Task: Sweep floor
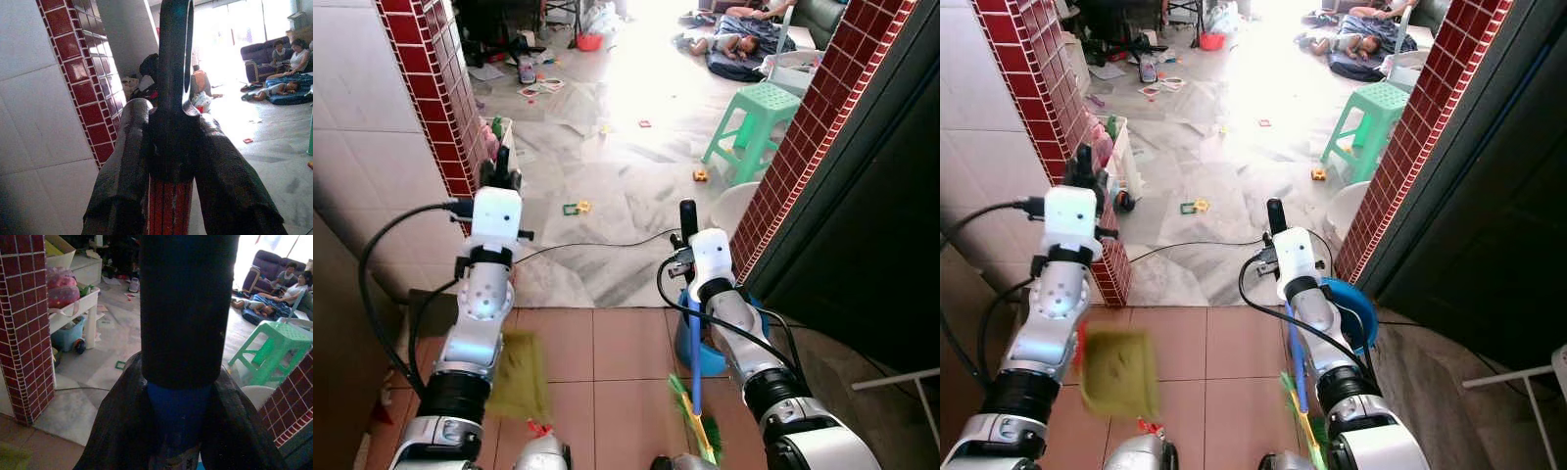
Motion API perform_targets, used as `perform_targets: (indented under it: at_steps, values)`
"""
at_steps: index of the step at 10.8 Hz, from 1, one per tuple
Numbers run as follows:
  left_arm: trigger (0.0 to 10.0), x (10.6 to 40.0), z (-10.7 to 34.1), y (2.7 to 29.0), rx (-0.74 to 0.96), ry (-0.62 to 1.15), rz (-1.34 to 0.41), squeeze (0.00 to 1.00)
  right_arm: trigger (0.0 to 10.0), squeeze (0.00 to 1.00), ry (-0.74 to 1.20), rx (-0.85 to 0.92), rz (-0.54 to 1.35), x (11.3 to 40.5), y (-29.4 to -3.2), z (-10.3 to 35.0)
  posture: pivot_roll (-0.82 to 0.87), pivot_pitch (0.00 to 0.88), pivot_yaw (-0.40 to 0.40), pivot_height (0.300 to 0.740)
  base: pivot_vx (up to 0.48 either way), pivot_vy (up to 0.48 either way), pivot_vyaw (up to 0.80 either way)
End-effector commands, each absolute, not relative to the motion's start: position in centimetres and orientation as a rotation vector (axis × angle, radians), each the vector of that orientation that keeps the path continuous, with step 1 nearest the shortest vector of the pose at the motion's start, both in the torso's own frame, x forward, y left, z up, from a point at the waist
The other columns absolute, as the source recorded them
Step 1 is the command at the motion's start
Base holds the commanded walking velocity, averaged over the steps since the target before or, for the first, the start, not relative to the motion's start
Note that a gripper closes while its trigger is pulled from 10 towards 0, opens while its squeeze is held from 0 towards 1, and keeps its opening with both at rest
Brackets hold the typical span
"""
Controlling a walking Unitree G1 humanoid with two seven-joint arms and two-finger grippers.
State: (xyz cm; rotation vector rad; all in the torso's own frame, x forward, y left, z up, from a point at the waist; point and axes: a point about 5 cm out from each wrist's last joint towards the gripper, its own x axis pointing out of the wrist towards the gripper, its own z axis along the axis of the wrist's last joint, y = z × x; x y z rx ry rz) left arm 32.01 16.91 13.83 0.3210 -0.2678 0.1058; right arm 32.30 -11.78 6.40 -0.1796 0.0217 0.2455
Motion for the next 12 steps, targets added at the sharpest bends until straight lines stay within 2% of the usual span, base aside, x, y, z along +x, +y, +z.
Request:
perform_targets:
  at_steps: [1, 8, 12]
  values:
    - [10.0, 32.02, 15.05, 16.62, 0.282, -0.312, 0.089, 0.0, 10.0, 0.0, -0.012, -0.191, 0.242, 32.73, -11.93, 7.13, 0.08, 0.0, -0.045, 0.74, 0.0, 0.0, 0.0]
    - [10.0, 31.98, 15.23, 15.88, 0.271, -0.293, 0.053, 0.0, 10.0, 0.0, -0.027, -0.193, 0.24, 32.85, -12.03, 7.4, 0.08, 0.0, -0.05, 0.74, 0.0, 0.473, 0.0]
    - [10.0, 31.8, 15.19, 15.76, 0.282, -0.316, 0.059, 0.0, 10.0, 0.0, -0.025, -0.195, 0.234, 32.89, -12.1, 7.38, 0.08, 0.0, -0.047, 0.74, 0.0, 0.0, 0.0]
